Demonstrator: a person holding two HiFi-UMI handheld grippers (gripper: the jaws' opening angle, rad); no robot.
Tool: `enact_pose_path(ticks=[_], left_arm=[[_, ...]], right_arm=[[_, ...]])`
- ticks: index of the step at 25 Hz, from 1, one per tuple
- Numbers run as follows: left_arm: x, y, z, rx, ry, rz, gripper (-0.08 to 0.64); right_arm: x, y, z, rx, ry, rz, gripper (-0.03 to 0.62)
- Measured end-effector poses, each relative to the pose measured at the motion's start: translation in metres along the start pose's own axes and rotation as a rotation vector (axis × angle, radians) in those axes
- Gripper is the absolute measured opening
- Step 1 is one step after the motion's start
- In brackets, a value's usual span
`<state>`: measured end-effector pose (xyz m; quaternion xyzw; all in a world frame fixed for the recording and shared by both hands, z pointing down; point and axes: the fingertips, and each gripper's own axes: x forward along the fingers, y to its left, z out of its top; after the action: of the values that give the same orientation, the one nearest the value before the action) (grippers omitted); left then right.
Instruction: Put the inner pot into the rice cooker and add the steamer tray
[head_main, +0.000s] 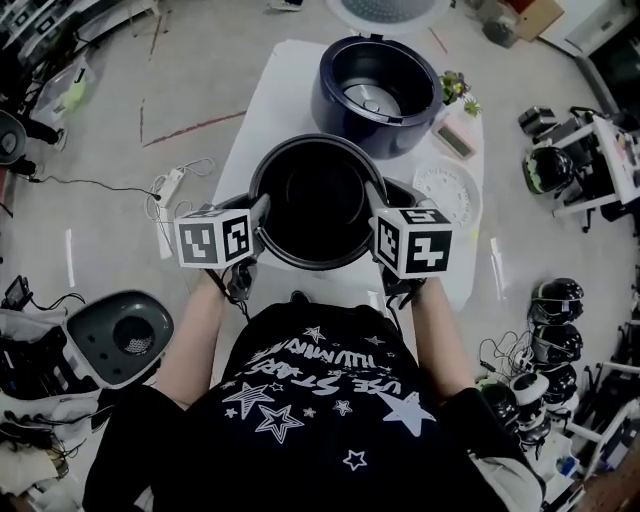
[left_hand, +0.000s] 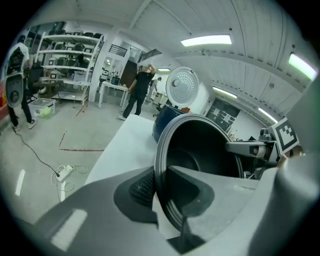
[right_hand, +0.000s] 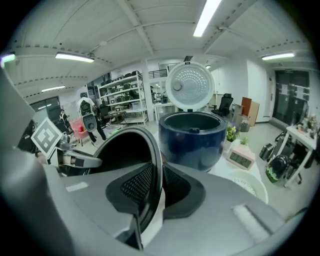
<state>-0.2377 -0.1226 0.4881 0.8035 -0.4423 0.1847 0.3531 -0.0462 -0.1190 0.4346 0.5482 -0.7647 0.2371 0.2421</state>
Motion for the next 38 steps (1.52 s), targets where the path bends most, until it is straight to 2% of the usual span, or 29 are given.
enact_pose_path(ticks=[5, 10, 18, 23, 30, 34, 38], left_arm=[[-0.024, -0.007, 0.039, 0.039, -0.097, 0.002, 0.06], [-0.04, -0.022, 0.086, 0.106, -0.187, -0.004, 0.06], [-0.052, -0.058, 0.161, 0.106, -0.296, -0.033, 0.06], [-0.039, -0.089, 0.211, 0.118, -0.317, -0.073, 0.06], [0.003, -0.125, 0.27, 0.153, -0.321, -0.075, 0.058], [0.036, -0.132, 0.301, 0.163, -0.294, -0.059, 0.057], [0.061, -0.134, 0.325, 0.175, -0.261, -0.018, 0.057]], right_arm=[[-0.019, 0.009, 0.043, -0.037, -0.085, 0.02, 0.084], [-0.038, 0.006, 0.084, -0.035, -0.176, 0.05, 0.084], [-0.069, -0.018, 0.161, -0.09, -0.308, 0.055, 0.084], [-0.082, -0.051, 0.208, -0.095, -0.372, 0.054, 0.084], [-0.072, -0.116, 0.247, -0.045, -0.381, 0.059, 0.086], [-0.05, -0.151, 0.263, 0.018, -0.375, 0.063, 0.084], [-0.025, -0.177, 0.274, 0.08, -0.35, 0.11, 0.084]])
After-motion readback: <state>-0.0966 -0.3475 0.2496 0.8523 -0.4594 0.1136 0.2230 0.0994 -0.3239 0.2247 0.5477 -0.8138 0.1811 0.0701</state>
